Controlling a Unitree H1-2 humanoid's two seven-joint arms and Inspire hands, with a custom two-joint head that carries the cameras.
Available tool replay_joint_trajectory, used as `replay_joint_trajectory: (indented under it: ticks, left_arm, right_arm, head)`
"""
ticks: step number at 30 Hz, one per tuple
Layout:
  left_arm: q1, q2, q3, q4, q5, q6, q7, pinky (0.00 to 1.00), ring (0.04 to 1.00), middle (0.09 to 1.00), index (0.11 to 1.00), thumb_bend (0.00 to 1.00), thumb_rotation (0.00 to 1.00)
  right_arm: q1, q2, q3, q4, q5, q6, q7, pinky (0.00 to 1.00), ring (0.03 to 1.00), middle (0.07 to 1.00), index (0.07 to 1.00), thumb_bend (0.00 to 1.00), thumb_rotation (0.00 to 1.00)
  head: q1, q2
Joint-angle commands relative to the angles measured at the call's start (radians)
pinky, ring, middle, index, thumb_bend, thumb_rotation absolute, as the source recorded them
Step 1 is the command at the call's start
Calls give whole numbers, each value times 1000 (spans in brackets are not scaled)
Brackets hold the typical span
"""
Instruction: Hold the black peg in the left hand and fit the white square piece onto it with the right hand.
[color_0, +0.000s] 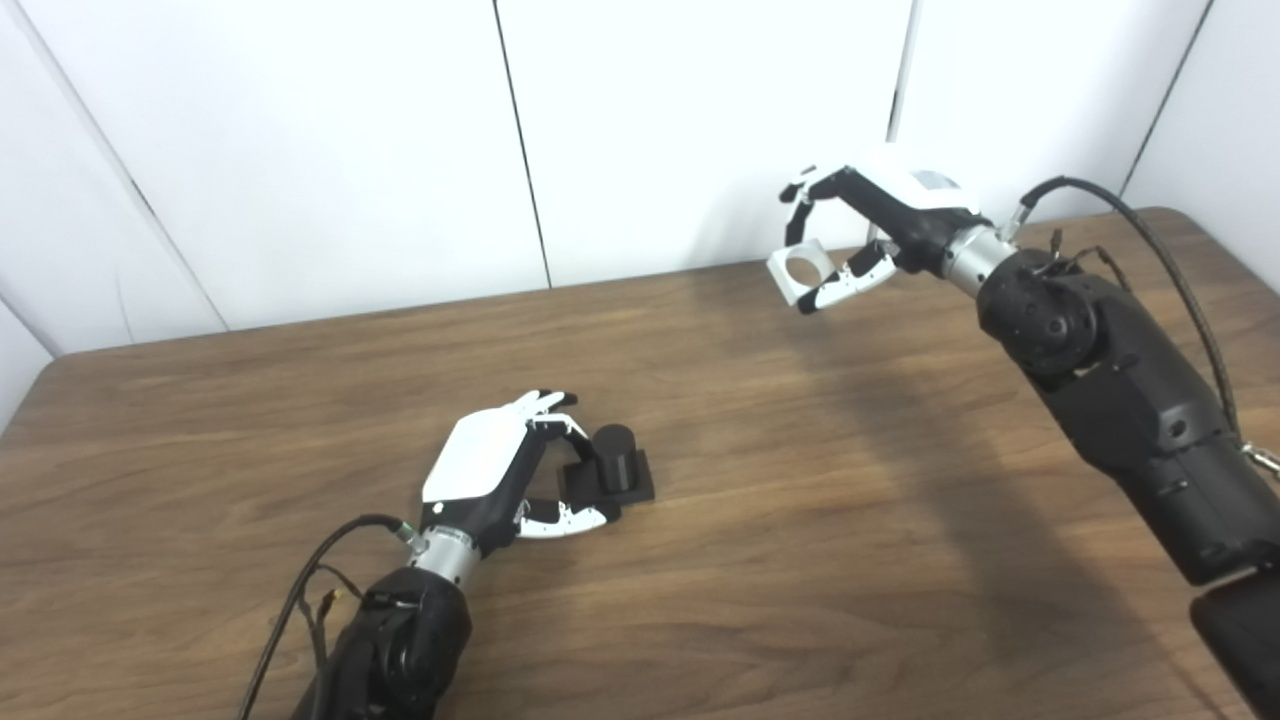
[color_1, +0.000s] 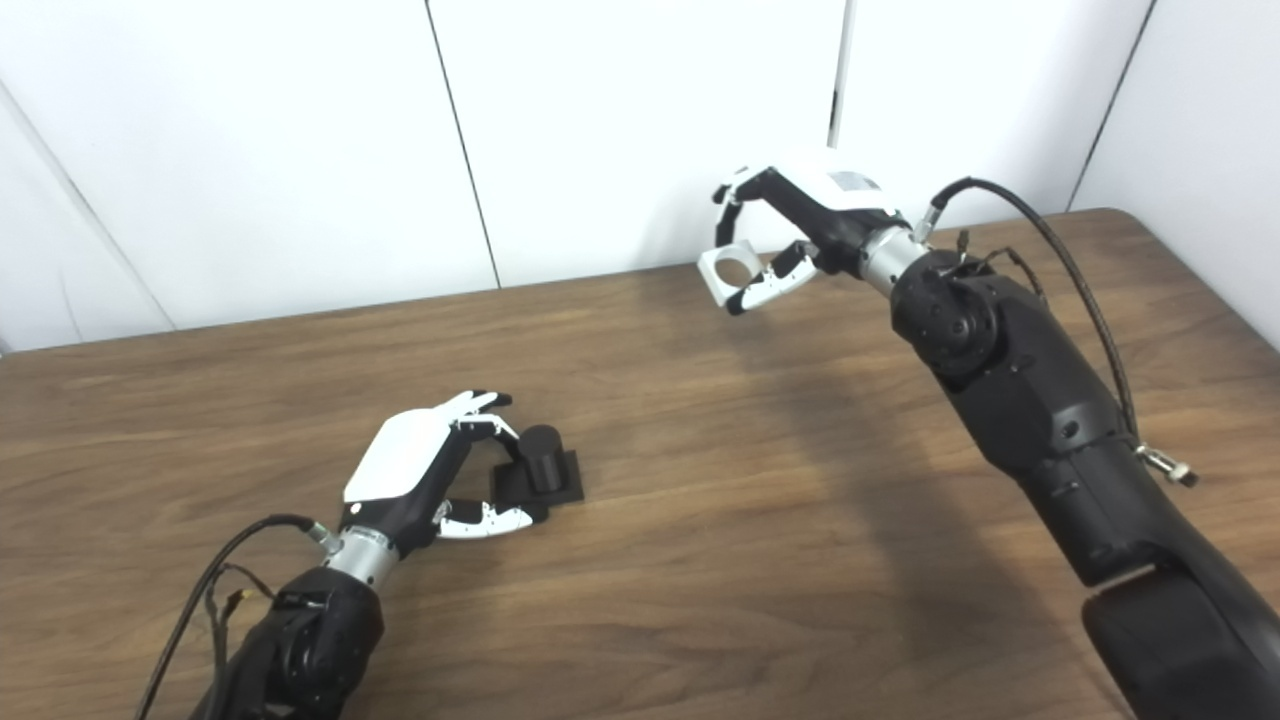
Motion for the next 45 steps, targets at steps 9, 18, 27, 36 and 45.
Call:
replay_joint_trajectory:
  ticks: [9, 18, 27, 36, 45]
  left_arm:
    - [-12, 18, 0, 16, 48, 50, -21, 913, 935, 895, 551, 807, 275]
    - [-12, 13, 2, 11, 50, 57, -21, 918, 933, 893, 547, 804, 263]
    - [-12, 13, 5, 6, 48, 58, -20, 922, 937, 895, 550, 803, 273]
    - [-14, 9, -2, -5, 52, 75, -35, 925, 940, 898, 557, 803, 279]
    - [-13, 7, -6, -3, 53, 77, -29, 921, 936, 895, 556, 805, 283]
  right_arm:
    - [-50, 50, 2, -224, 66, 71, 143, 893, 902, 809, 481, 519, 138]
    - [-42, 102, 10, -294, 97, 72, 193, 820, 887, 799, 479, 520, 138]
    - [-17, 140, 39, -320, 94, 74, 223, 857, 902, 804, 480, 520, 141]
    - [-11, 179, 73, -297, 77, 66, 236, 885, 896, 807, 480, 520, 143]
    - [7, 213, 110, -259, 52, 79, 240, 902, 889, 802, 479, 520, 142]
  head:
    - [21, 3]
    - [40, 7]
    - [49, 11]
    - [58, 18]
    - [65, 23]
